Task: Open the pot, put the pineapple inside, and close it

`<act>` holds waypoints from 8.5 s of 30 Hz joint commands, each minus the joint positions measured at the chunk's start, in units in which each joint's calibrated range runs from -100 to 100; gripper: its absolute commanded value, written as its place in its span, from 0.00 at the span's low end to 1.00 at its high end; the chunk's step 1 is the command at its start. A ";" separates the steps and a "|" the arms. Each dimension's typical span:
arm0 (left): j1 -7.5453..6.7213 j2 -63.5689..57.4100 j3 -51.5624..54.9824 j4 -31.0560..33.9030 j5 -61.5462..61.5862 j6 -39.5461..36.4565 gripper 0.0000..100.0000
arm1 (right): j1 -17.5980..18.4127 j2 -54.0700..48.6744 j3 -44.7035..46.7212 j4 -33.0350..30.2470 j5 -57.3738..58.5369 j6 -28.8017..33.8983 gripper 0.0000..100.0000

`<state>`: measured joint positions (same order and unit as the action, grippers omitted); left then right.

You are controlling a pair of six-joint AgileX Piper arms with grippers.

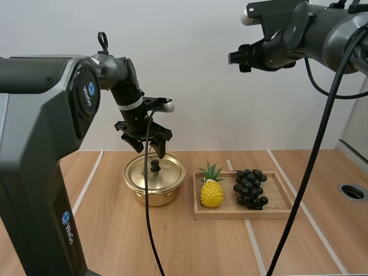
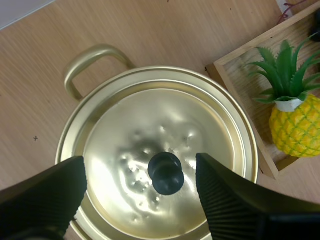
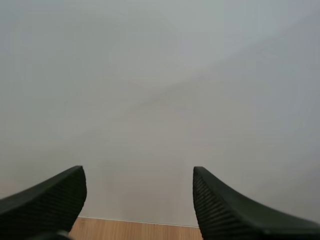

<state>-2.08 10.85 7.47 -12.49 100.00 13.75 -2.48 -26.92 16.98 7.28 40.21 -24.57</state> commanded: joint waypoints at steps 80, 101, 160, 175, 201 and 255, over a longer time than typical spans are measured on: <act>-0.22 -8.97 -17.76 1.15 0.00 1.61 0.00 | 0.04 -1.41 -0.48 -2.98 0.90 -0.42 1.00; -0.15 -14.10 -66.99 0.11 0.00 1.91 0.00 | 0.04 -3.10 -0.48 -2.96 2.15 -0.42 1.00; -0.15 -14.10 -102.26 -0.07 -38.35 4.65 0.00 | 0.04 -6.64 -0.48 6.33 0.76 1.52 1.00; -0.15 -14.10 -102.26 -0.07 -38.35 4.65 0.00 | 0.04 -6.64 0.03 6.18 15.01 3.72 1.00; -0.15 -14.10 -102.97 -0.50 -42.20 4.65 0.00 | 0.04 -0.03 0.03 -0.86 52.92 2.58 1.00; -0.15 -14.10 -102.97 -1.05 -40.37 3.47 0.00 | 0.04 22.88 0.03 24.49 59.79 -15.14 1.00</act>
<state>-2.17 -3.26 -95.23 -12.62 60.88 17.52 -2.44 -4.99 16.98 26.91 99.38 -34.74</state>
